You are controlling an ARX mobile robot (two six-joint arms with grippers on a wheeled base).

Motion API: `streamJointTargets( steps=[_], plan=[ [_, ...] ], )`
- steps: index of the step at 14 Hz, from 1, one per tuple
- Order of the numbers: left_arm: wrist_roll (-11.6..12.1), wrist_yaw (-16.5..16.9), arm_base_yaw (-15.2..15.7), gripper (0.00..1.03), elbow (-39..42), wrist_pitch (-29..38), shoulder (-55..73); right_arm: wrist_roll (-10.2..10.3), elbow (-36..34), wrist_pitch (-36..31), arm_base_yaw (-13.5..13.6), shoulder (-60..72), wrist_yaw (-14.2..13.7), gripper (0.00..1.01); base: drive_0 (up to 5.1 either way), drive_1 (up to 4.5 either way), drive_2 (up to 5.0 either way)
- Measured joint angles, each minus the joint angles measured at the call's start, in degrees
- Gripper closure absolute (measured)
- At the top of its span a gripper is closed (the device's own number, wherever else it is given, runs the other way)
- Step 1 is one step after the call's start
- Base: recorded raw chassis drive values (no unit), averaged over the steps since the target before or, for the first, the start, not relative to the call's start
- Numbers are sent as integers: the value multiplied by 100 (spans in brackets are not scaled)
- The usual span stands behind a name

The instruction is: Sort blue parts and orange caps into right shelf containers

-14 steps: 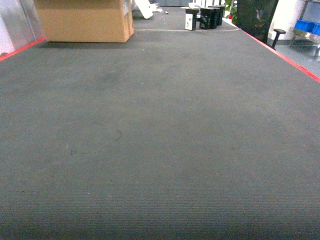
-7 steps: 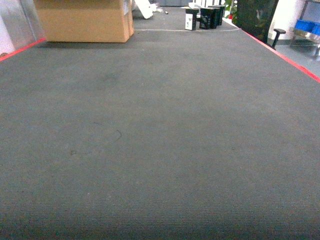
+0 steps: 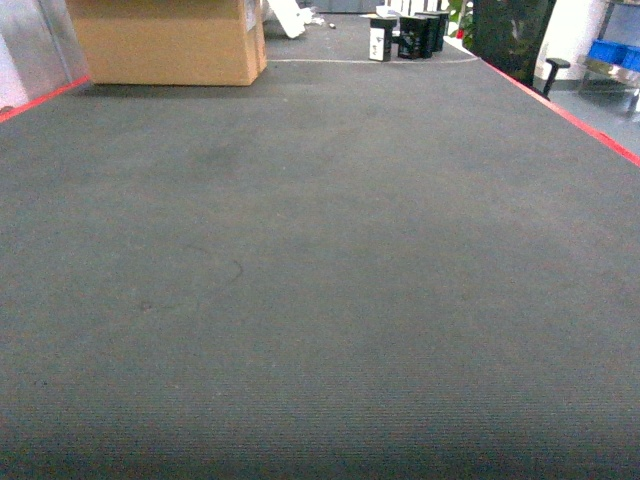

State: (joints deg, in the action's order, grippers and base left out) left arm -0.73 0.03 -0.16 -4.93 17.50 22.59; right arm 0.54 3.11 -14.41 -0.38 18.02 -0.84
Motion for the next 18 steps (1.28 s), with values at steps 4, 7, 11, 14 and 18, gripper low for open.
streamJointTargets(
  steps=[4,7,11,14,18],
  plan=[
    [0,-7,11,61,199,-284,-472,-11,-195,76,37,-411,85,57,0,0,0],
    [7,-2,11,61,431,-470,-914,-13,-240,448,37,-804,87,57,0,0,0],
    [13,-4,11,61,417,-1263,-1628,-15,-236,1497,37,-1773,87,57,0,0,0],
    [15,-9,11,61,428,-1768,-2197,-13,-236,1471,37,-1775,87,57,0,0,0],
    [15,-4,11,61,428,-1790,-2199,-13,-236,1478,37,-1775,85,57,0,0,0]
  ],
)
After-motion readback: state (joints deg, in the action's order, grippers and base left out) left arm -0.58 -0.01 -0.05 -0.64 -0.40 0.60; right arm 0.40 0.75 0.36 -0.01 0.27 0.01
